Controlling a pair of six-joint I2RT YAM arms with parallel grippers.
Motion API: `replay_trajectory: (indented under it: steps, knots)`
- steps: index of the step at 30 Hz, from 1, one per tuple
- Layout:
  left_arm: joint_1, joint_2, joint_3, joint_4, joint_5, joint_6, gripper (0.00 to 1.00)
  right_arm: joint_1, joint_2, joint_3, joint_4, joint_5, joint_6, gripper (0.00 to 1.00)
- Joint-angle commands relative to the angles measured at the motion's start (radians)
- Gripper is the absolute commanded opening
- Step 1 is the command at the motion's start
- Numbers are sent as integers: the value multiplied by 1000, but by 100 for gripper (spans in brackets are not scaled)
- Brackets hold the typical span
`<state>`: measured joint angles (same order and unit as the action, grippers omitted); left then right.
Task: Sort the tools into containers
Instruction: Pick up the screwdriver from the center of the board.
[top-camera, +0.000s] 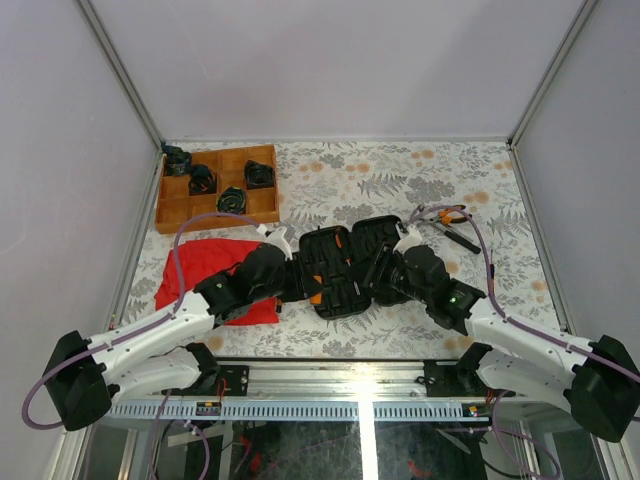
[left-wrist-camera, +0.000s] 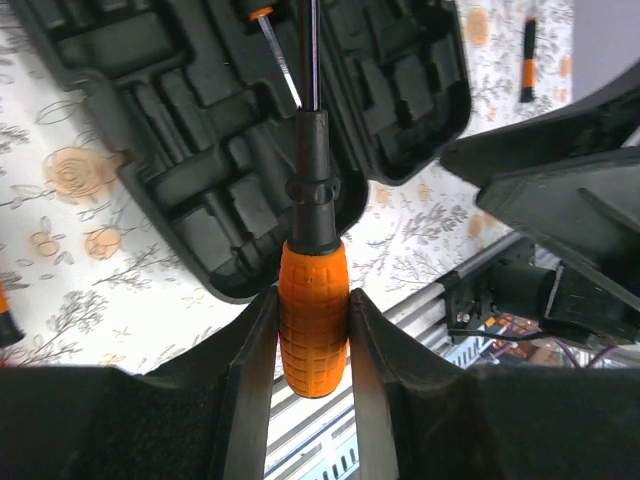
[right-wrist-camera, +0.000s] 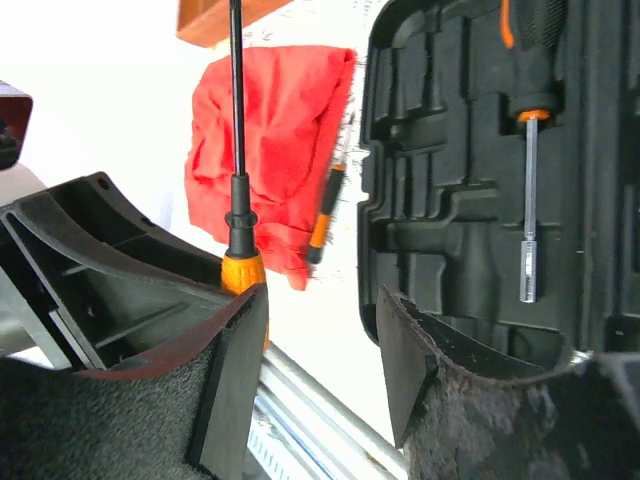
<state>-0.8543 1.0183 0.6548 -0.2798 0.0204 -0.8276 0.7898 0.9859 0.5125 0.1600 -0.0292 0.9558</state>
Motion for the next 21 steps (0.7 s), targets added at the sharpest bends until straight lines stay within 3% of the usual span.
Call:
replay_trajectory:
  steps: [1, 14, 21]
  knots:
    - [-13, -30, -21, 170, 71, 25, 0, 29, 14, -21, 229, -16, 152, 55]
    - [-49, -24, -45, 251, 111, 38, 0, 93, 174, -11, 402, -104, 171, 52]
    - [-69, -30, -47, 250, 90, 44, 0, 94, 199, -3, 403, -123, 177, 35]
